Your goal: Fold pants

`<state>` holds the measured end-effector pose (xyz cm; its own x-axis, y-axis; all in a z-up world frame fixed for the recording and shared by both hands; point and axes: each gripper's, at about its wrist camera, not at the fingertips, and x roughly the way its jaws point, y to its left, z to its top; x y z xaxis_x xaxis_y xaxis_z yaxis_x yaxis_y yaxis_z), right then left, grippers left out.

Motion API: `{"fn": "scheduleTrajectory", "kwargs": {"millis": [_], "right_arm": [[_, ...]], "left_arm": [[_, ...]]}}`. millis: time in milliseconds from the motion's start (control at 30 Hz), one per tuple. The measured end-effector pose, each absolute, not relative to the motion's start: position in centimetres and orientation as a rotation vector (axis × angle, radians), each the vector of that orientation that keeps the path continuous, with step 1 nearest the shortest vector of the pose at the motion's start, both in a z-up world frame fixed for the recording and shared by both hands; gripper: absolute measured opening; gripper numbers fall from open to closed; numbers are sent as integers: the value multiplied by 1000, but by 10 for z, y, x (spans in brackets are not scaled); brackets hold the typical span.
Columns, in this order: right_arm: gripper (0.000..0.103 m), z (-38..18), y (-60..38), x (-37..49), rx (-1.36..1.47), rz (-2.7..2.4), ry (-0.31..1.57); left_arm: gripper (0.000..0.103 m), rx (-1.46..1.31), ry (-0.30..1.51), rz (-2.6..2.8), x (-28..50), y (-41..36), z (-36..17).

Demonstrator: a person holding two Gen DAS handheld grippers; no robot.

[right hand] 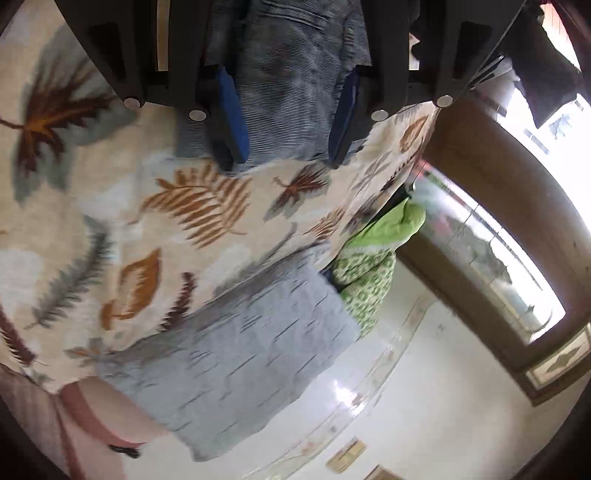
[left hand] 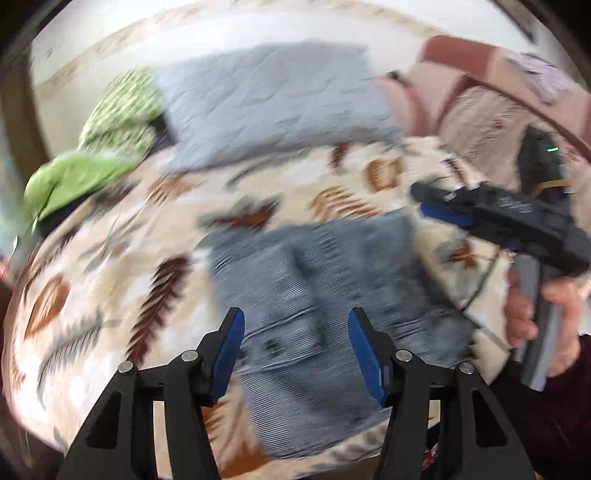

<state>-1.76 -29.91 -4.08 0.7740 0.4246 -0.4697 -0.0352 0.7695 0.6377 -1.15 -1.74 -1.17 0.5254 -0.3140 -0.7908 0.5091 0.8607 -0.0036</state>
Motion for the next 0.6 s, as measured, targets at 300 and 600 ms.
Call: {"fn": "scheduleTrajectory", "kwargs": {"millis": [300,600], "right_arm": [[57,-104,-255,27,570,174,975],[58,-80,-257,1,573,188,927]], "left_arm": [[61,432,977,-435,-19,-40,-68],[62,263,1056,-417,-16,-11,-45]]}}
